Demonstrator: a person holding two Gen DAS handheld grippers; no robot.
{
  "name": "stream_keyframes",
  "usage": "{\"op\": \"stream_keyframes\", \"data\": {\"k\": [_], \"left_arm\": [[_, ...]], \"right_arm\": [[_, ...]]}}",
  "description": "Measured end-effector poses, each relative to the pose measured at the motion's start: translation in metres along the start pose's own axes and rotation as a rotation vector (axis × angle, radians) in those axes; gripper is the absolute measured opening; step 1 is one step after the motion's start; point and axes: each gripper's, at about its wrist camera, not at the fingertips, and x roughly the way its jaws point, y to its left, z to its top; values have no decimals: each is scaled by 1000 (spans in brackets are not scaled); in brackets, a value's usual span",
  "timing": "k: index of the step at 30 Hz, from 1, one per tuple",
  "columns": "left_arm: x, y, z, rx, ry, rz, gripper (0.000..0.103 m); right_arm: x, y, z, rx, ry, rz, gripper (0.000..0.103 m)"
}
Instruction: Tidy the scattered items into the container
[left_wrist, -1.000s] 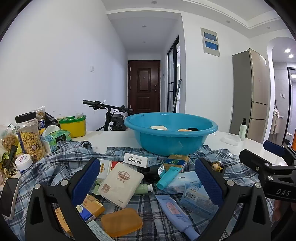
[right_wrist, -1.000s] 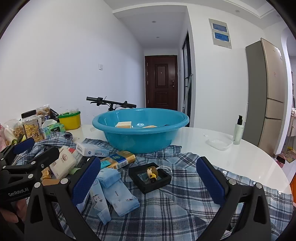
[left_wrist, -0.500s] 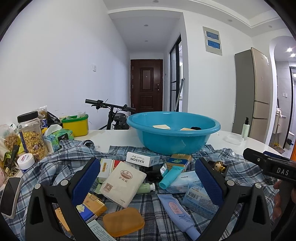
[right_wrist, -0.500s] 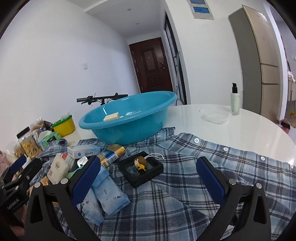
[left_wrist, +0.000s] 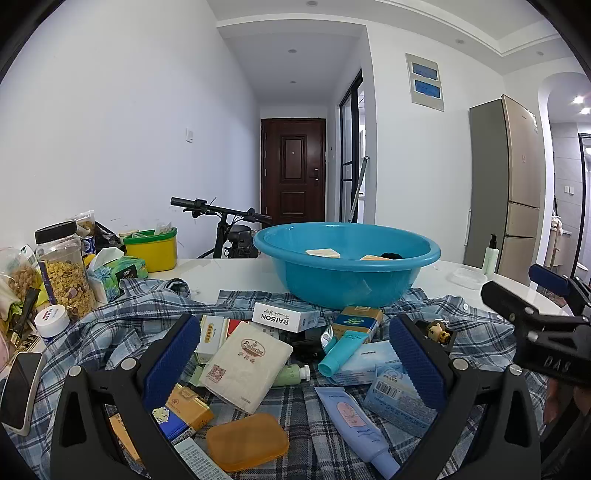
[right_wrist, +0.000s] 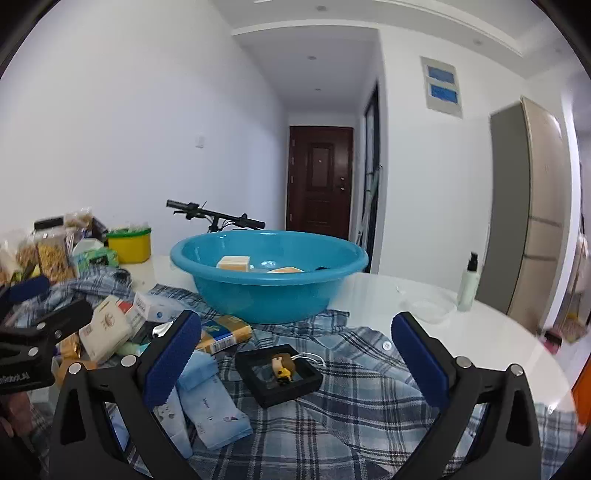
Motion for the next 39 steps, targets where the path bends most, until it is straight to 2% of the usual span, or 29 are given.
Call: {"op": "stream_keyframes", "data": {"k": [6,10,13,16,20,39], "left_arm": [[0,0,-1,-7,7,10,103],[1,0,0,-13,19,15,103],[-1,-1,0,-13,10,25,103],[-4,-2,0,-7,-2,33,103],[-2,-1,1,-18,8,50,103],[-2,-4,1,-7,2,37,103]], "right_arm": [[5,10,0,-44,23,-35,103],[13,-5,-3,27,85,-79,103],[8,-14,-3,71,67,-100,103],[7,-11,-3,55,64,-116,103],[7,-12,-3,57,66,-113,103],[10,-10,-2,56,88,-113,103]]}}
